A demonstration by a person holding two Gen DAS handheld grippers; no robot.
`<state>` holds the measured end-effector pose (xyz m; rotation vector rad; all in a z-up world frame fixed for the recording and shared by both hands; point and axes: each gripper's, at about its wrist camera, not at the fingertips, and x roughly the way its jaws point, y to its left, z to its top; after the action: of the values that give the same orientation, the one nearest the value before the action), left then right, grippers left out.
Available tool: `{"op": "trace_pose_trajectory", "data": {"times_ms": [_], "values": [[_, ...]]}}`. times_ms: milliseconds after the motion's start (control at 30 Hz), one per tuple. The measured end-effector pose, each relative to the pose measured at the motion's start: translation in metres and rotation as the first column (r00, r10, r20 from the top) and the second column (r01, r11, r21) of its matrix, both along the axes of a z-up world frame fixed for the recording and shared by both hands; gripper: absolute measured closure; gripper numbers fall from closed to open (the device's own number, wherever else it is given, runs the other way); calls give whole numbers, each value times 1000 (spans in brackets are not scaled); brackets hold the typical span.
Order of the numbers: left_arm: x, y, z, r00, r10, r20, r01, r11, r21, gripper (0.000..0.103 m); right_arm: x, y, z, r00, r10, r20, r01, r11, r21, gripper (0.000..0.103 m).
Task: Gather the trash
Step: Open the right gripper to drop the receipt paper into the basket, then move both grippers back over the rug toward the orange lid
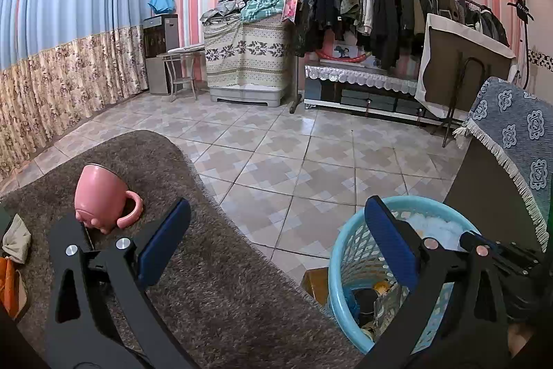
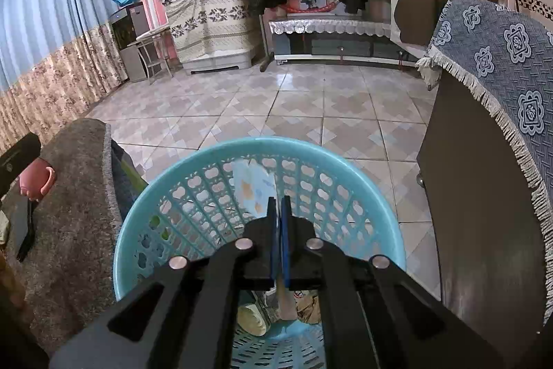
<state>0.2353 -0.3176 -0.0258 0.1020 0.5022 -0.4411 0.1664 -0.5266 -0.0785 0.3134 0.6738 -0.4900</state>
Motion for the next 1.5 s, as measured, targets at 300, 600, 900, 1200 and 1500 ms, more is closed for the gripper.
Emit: {"op": "trace_pose_trajectory", "data": {"times_ms": [300, 600, 900, 1200, 1500], "values": [[2, 9, -2, 1000, 18, -9, -18, 1000, -12, 6, -3, 9, 8, 999, -22, 25, 23, 998, -56, 19], [-3, 14, 9, 1000, 26, 11, -26, 1000, -14, 6, -2, 19, 15, 1000, -12, 22, 14, 995, -101, 9], [-13, 27, 32, 999, 38, 26, -36, 998, -44, 6, -6, 32, 28, 999, 6, 41, 0, 991, -133, 8], [-21, 57, 61, 994, 89, 62, -86, 995, -52, 6, -6, 61, 44, 995, 53, 86, -38, 985, -167, 8], [-44, 111, 67, 984, 141, 105, -142, 990, 1, 6, 3, 102, 56, 989, 113, 96, -91, 973, -213, 6]]}}
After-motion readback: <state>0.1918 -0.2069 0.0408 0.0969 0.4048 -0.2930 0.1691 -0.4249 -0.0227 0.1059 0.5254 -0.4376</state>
